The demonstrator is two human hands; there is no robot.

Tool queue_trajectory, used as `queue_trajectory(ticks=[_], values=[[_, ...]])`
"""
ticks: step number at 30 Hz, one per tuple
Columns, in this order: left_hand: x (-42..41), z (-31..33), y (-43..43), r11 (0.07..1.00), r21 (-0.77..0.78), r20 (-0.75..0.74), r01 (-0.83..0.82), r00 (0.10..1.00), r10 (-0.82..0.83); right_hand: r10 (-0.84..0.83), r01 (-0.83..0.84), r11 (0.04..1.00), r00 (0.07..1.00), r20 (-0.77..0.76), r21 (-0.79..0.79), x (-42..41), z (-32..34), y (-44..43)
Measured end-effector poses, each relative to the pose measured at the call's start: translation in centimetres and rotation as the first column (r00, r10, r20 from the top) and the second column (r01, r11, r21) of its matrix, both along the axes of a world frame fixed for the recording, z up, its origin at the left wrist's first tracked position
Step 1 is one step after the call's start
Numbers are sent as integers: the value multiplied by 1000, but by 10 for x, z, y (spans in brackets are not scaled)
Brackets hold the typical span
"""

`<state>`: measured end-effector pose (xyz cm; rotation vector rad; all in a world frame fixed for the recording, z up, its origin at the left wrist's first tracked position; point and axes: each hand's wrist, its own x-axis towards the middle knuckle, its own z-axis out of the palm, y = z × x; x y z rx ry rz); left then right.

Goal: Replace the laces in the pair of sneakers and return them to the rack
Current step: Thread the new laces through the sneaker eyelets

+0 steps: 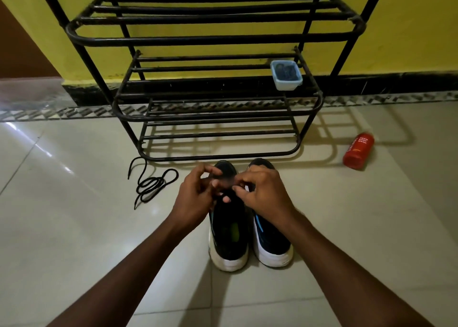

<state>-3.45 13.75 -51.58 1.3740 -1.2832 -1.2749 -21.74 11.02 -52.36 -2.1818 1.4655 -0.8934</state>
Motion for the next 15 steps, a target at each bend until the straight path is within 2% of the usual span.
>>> queue_trajectory(ticks=[2, 4, 8, 11, 15], values=[[0, -4, -2, 1000, 21, 35, -15, 999, 14, 2, -7, 996, 998, -57, -92, 2, -10, 2], [-2, -5, -4, 999, 41, 53, -19, 998, 17, -3, -2, 989, 1000, -29, -145, 5, -16, 4], [-4, -8, -5, 997, 48, 15, -58, 998, 57, 9, -2, 990, 999, 51, -144, 5, -17, 2], [-2, -12, -5, 991, -106, 170, -87, 980, 104, 23, -17, 994, 998, 51, -110, 2, -11, 2], [5, -16, -2, 946, -310, 425, -94, 877, 226, -1, 6, 996, 998, 63, -84, -8, -2, 8]])
